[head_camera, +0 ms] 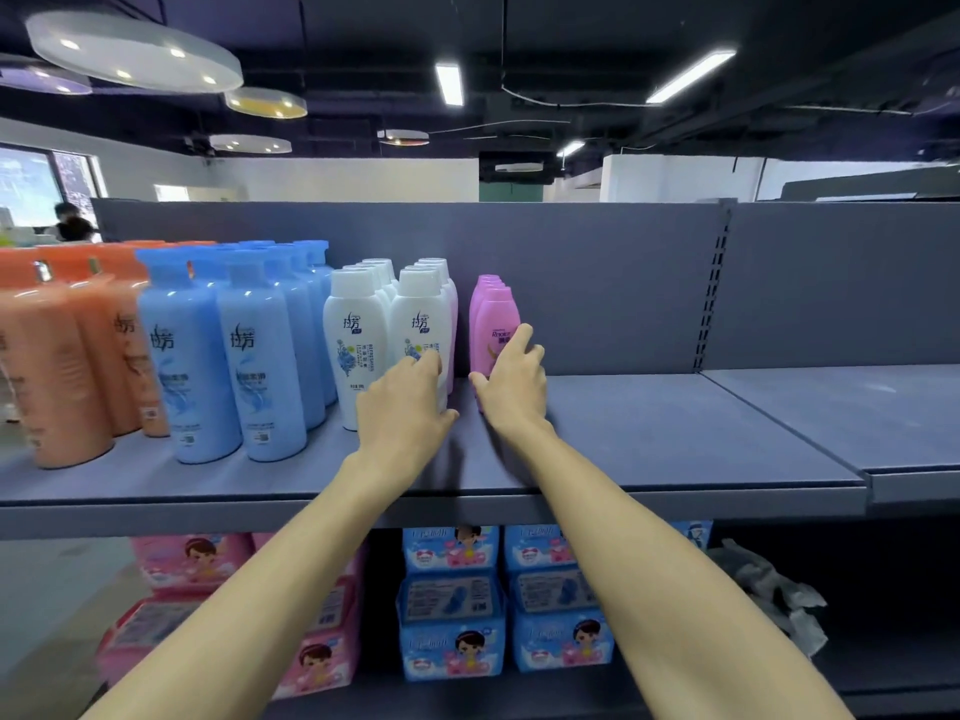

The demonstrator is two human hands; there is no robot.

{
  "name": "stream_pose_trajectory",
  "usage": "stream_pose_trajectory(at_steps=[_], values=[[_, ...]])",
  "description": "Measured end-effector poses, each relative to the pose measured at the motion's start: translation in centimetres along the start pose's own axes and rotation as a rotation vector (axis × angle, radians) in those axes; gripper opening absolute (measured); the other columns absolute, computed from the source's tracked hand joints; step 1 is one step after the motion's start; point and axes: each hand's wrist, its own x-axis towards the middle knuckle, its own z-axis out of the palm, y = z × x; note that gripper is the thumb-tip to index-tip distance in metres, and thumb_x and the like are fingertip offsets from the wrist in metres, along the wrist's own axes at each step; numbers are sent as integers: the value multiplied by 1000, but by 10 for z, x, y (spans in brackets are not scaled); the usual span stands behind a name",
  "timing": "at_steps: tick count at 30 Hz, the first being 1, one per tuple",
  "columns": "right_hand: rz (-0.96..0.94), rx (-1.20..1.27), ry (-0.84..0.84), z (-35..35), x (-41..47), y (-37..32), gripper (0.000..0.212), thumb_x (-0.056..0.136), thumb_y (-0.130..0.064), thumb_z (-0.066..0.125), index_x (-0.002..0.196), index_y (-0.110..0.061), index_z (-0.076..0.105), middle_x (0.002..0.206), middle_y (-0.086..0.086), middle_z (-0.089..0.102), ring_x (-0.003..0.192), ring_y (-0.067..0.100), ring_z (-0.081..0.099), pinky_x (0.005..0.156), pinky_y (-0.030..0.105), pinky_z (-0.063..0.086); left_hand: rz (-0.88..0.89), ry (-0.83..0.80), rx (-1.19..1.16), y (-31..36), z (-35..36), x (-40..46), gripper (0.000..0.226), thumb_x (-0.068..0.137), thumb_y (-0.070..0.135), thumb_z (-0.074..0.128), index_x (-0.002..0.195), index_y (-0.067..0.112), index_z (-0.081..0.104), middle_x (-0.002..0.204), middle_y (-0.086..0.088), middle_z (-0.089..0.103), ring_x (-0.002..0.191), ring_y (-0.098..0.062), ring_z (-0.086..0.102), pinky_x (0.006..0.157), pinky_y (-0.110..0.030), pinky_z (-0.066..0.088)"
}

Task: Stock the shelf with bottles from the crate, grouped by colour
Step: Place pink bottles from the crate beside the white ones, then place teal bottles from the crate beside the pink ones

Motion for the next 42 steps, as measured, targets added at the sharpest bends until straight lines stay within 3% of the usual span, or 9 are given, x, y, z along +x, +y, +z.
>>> stream_pose_trajectory(at_steps=[7,16,26,33,37,42], values=[[33,-24,6,11,6,-5,75,87,-22,73,139,-1,25,129,22,44,111,44,55,88,43,48,30,45,16,-6,6,-5,40,81,41,71,102,19,45,104,2,61,96,-29,60,64,-34,41],[66,43,-46,-3,-6,-4,70,84,-31,77,127,-2,31,126,20,44,111,44,55,87,43,47,23,12,35,-14,-13,-12,45,83,41,69,115,20,47,112,2,59,102,-27,60,72,-37,47],[-121,-184,-65,-51,-41,-3,61,87,-31,73,126,-5,34,122,16,47,108,41,57,80,40,45,68,-18,8,3,-20,-15,36,84,30,66,113,16,49,112,-3,60,100,-29,60,69,-34,40],[-155,-271,-102,-74,-66,-12,59,87,-35,72,126,-9,36,119,13,51,105,37,59,78,41,47,92,-46,-16,12,-36,-27,30,89,26,61,114,14,49,110,-5,60,97,-30,59,67,-33,38],[-305,-492,-67,-101,-124,2,49,92,-43,62,127,-17,41,110,3,55,97,29,61,67,36,43,175,-112,-101,8,-47,-77,35,86,35,64,112,17,49,103,-2,57,97,-25,56,74,-37,47],[-311,-428,-49,-106,-183,47,38,91,-47,59,119,-23,49,105,-4,61,90,26,65,65,37,51,252,-189,-178,10,-24,-134,33,87,39,63,109,18,50,100,1,55,95,-21,55,78,-34,46]])
